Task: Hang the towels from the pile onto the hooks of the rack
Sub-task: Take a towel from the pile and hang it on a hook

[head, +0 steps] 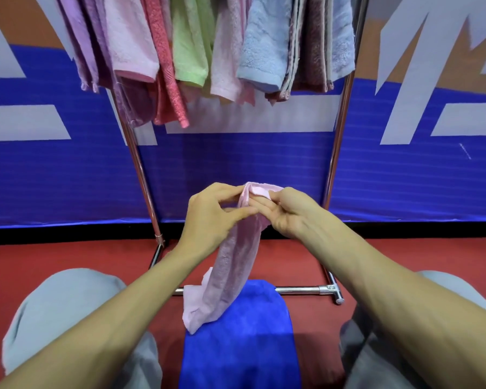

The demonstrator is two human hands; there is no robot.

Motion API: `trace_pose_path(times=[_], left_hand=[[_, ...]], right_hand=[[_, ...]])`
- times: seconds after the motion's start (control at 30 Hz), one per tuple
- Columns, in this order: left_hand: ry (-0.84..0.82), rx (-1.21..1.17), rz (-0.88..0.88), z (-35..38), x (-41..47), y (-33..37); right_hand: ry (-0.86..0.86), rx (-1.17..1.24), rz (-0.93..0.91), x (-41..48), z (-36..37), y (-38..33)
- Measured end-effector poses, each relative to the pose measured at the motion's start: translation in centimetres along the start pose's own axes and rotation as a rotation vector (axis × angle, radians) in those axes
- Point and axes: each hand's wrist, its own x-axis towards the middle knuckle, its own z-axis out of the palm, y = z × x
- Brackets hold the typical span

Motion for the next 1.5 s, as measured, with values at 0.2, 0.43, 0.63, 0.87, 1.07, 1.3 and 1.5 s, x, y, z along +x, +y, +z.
trace_pose_path(times=[0.2, 0.43, 0.63, 0.87, 1.07, 1.3, 1.5], left_hand=[[0.117, 0.038, -0.094, -0.7, 0.8, -0.5], [0.108, -0.053, -0.167, -1.1, 1.2, -0.7], [0.195, -0.068, -0.186, -1.7, 1.5, -0.4], [0.367, -0.211, -0.261, -2.5, 2.4, -2.2], [0.357, -0.259, -0.345, -2.4, 2.3, -3.2], [0.243, -0.103, -0.258, -4.7, 3.6, -0.4], [0.311, 0.061, -0.187, -8.3, 7.5, 4.5]], right_hand=[[0.037, -0.172, -0.022, 0.4, -0.9, 0.0], [0.080, -0.710, -0.178, 0.7, -2.4, -0.1], [0.033, -1.624, -0.393, 0.8, -2.7, 0.1], [0.054, -1.769, -0.555, 2.2, -3.8, 0.2], [0.065, -0.995, -0.508, 1.7, -4.4, -0.7], [0.076, -0.743, -0.425, 0.8, -3.9, -2.9], [0.135, -0.699, -0.596, -0.3, 1.4, -6.3]])
